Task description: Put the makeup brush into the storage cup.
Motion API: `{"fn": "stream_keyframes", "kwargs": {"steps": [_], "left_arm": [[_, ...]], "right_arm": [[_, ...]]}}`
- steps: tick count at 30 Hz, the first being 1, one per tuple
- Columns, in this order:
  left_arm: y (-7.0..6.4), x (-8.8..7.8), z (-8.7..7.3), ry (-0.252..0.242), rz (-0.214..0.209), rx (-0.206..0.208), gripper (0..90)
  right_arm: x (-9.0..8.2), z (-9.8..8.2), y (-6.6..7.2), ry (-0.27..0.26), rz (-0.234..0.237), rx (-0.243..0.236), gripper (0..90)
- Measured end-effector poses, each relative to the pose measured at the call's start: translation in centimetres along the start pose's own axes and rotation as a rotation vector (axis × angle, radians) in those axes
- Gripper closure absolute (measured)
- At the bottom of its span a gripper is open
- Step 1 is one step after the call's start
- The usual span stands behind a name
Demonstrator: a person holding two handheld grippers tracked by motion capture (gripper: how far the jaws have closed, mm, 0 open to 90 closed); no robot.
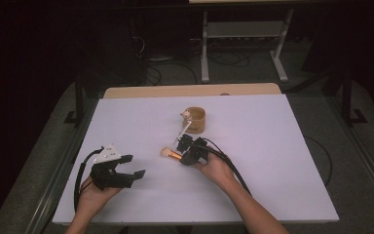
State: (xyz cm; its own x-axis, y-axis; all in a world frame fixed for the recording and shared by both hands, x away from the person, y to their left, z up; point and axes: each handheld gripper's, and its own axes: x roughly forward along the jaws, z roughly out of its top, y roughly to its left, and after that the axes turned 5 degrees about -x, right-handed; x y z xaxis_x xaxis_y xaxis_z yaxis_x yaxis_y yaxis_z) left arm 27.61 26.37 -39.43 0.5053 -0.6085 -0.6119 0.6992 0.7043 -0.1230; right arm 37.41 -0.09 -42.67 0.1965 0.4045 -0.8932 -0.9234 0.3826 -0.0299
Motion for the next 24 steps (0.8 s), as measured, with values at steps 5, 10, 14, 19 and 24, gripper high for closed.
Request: {"fn": "stream_keyframes", "kwargs": {"steps": [5,10,14,19,24], "left_arm": [[0.1,0.1,0.0,0.002,-0.006,0.0,25.3],[0.2,0.2,0.0,0.0,-0.013,-0.019,25.3],[0.3,0.3,0.0,0.003,-0.016,-0.019,25.3],[0.2,0.5,0.2,0.014,-0.015,-0.021,25.3],[-0.1,0.8,0.8,0.008,-0.028,-0.03,25.3]], "right_arm": [[0.0,-0.2,-0.4,-0.014,0.023,0.021,73.6],[-0.3,-0.6,-0.9,-0.031,0.051,0.036,73.8],[-1.0,-1.0,-1.3,-0.055,0.061,0.038,73.8],[-2.6,-1.3,-1.4,-0.101,0.052,0.026,73.8],[-4.5,-1.7,-1.2,-0.164,0.061,0.018,73.7]]}}
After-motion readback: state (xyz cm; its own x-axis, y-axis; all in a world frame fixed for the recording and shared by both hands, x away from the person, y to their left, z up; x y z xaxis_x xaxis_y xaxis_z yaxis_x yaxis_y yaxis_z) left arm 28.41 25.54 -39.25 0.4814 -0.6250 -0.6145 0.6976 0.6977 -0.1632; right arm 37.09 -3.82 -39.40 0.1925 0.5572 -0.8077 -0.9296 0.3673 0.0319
